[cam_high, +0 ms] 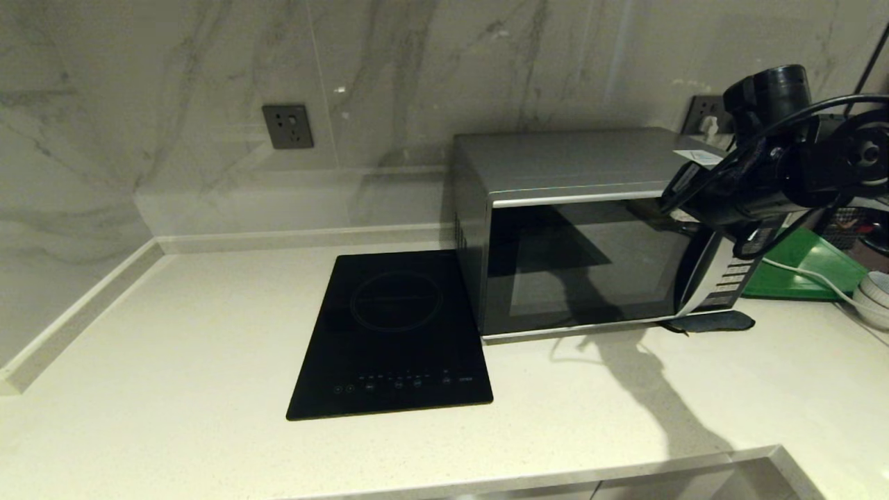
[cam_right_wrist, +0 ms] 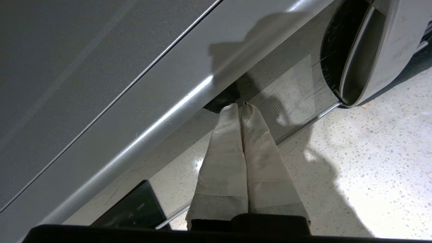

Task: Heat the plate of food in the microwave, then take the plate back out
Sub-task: Close the microwave oven

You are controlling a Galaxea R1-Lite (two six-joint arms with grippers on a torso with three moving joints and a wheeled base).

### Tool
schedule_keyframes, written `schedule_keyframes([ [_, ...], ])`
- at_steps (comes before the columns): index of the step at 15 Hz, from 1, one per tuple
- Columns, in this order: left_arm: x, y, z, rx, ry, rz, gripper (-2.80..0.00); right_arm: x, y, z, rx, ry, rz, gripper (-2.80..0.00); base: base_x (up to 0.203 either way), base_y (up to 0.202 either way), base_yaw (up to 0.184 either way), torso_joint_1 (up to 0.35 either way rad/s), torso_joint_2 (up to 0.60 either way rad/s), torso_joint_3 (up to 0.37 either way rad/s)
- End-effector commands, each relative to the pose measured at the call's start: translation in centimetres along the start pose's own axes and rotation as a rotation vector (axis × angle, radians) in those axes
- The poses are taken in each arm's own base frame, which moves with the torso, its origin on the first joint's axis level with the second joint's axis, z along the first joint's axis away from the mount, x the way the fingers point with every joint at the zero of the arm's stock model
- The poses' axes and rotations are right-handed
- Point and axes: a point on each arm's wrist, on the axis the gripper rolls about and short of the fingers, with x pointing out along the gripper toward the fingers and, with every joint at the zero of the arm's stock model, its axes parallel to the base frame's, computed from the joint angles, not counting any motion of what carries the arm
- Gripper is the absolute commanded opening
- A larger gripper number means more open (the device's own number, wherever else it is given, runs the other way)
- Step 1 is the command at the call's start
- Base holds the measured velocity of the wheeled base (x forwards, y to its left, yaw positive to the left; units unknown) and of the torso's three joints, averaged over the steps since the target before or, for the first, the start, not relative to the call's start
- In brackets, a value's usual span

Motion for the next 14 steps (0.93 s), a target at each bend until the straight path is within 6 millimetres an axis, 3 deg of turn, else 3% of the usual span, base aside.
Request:
schedule_keyframes([
  [1, 0.0, 0.0, 0.0, -0.001, 0.0, 0.001, -2.8, 0.4, -0.4, 0.1, 0.007, 0.002, -0.015, -2.8, 0.0, 0.0, 0.0, 0.0, 0.0, 0.0],
  [3, 0.0, 0.0, 0.0, -0.001, 0.0, 0.001, -2.8, -0.6, -1.2, 0.7, 0.015, -0.009, -0.025, -2.8, 0.0, 0.0, 0.0, 0.0, 0.0, 0.0],
  [7, 0.0, 0.0, 0.0, -0.001, 0.0, 0.001, -2.8, -5.7, -4.1, 2.0, 0.024, -0.019, 0.0, -2.8, 0.0, 0.0, 0.0, 0.0, 0.0, 0.0],
  [10, 0.0, 0.0, 0.0, -0.001, 0.0, 0.001, -2.8, -9.3, -8.3, 3.0, -0.017, -0.013, 0.007, -2.8, 0.0, 0.0, 0.0, 0.0, 0.0, 0.0],
  [14, 0.0, 0.0, 0.0, -0.001, 0.0, 0.001, -2.8, -11.1, -13.6, 5.1, 0.027, 0.094, 0.207, -2.8, 0.0, 0.0, 0.0, 0.0, 0.0, 0.0],
])
